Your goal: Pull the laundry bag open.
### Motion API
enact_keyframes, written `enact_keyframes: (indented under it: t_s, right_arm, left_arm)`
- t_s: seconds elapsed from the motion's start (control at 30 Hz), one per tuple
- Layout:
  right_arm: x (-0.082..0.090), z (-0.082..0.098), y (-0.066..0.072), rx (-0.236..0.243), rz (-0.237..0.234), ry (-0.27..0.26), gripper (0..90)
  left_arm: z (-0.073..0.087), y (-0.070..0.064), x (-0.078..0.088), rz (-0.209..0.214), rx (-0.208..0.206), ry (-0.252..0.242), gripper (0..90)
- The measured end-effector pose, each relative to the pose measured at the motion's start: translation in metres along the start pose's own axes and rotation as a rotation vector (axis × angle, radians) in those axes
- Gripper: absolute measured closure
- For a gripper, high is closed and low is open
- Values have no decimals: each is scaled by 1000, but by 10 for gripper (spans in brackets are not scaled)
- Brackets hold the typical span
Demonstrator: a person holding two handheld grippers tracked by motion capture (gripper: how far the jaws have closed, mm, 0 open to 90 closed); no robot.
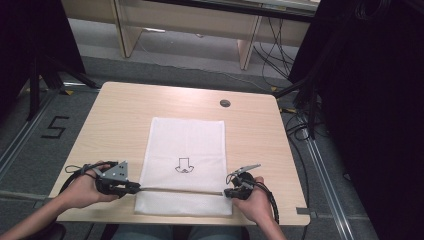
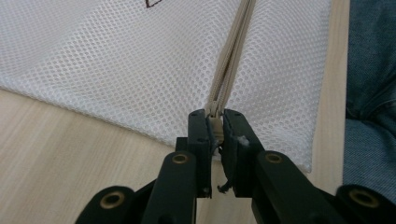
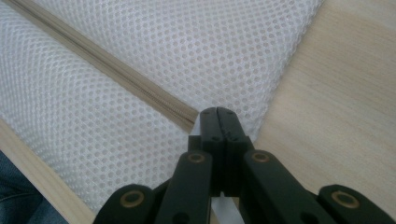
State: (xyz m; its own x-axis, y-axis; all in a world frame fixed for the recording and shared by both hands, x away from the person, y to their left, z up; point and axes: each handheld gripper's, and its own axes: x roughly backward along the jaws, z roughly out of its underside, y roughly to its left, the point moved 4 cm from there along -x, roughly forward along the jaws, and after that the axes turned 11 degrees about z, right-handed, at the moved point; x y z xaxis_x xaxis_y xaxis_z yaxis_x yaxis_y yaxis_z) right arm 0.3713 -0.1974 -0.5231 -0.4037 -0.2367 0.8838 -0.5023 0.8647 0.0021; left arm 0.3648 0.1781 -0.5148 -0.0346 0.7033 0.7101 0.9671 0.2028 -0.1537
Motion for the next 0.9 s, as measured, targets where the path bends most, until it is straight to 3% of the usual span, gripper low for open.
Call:
enact_keyframes:
  t_s: [0.13, 0.27, 0.7, 0.9]
  right_arm:
    - [0, 0, 0, -1, -4, 1, 900]
    - [0, 0, 0, -1, -4, 1, 900]
    - [0, 0, 0, -1, -5, 2, 900]
    - [1, 0, 1, -8, -7, 13, 900]
  left_arm:
    - [1, 0, 1, -21, -8, 17, 814]
    - [6, 0, 1, -18, 8, 13, 814]
    - [9, 0, 1, -25, 7, 44, 814]
    - [9, 2, -1, -39, 20, 18, 812]
